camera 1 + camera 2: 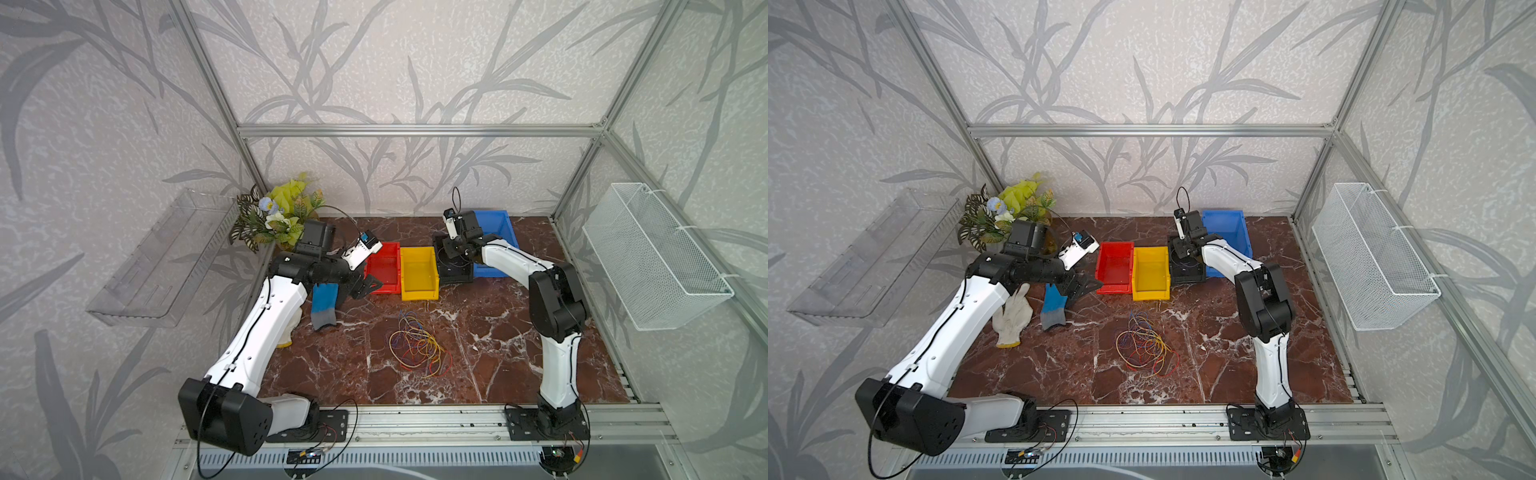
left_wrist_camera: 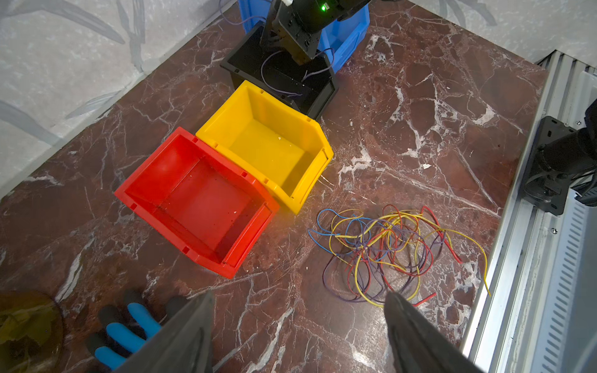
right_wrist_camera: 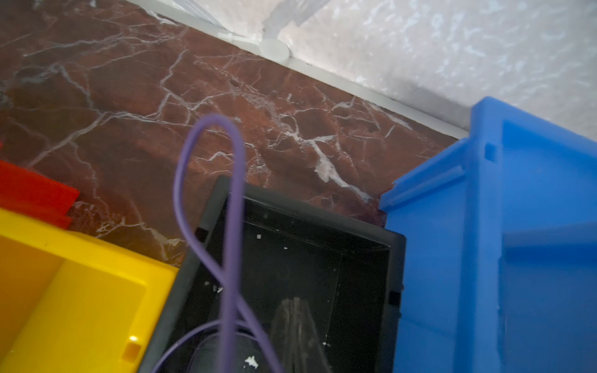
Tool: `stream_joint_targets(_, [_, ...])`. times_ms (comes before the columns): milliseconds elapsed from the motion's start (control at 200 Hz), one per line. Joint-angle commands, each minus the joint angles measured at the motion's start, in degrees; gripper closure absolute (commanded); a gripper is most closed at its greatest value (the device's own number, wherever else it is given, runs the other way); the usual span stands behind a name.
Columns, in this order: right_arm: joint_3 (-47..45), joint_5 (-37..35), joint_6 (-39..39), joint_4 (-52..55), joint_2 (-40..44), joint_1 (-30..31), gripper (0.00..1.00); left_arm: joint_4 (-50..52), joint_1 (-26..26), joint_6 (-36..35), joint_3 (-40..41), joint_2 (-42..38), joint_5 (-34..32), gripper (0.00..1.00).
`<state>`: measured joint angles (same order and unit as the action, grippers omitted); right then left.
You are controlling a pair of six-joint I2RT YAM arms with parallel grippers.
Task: Untangle and sort cables by color
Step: Place the cable in the bin.
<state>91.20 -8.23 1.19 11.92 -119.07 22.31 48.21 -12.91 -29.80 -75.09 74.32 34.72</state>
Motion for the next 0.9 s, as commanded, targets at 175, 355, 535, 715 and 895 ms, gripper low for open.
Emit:
stream_joint_targets(175, [0.48, -2.92, -4.04, -0.04, -0.38, -0.17, 0.74, -1.0, 0.14, -0.23, 1.3, -1.33, -0.43, 0.15])
stream_joint_targets(355, [-0.01, -0.57, -5.91, 0.76, 2.36, -0.07, 0.66, -1.18, 0.15, -0.51, 2.06, -1.38, -1.38, 0.15])
stream_joint_targets(535, [-2.62, 2.18, -5.64, 2.66, 9.25, 0.03, 0.55, -0.83, 0.16, -1.74, 4.01, -1.6, -0.17, 0.13])
stream_joint_targets(715, [-8.18, 12.77, -2.56, 8.96, 19.62, 1.25, 0.48, -0.2, -0.12, -4.85, 8.22, -1.68, 3.66, 0.1])
stream_joint_targets(895, [-13.0, 29.09, 3.93, 20.9, 27.23, 6.55, 0.46, -1.62, -0.7, -8.79, 13.57, -1.72, 7.41, 0.1])
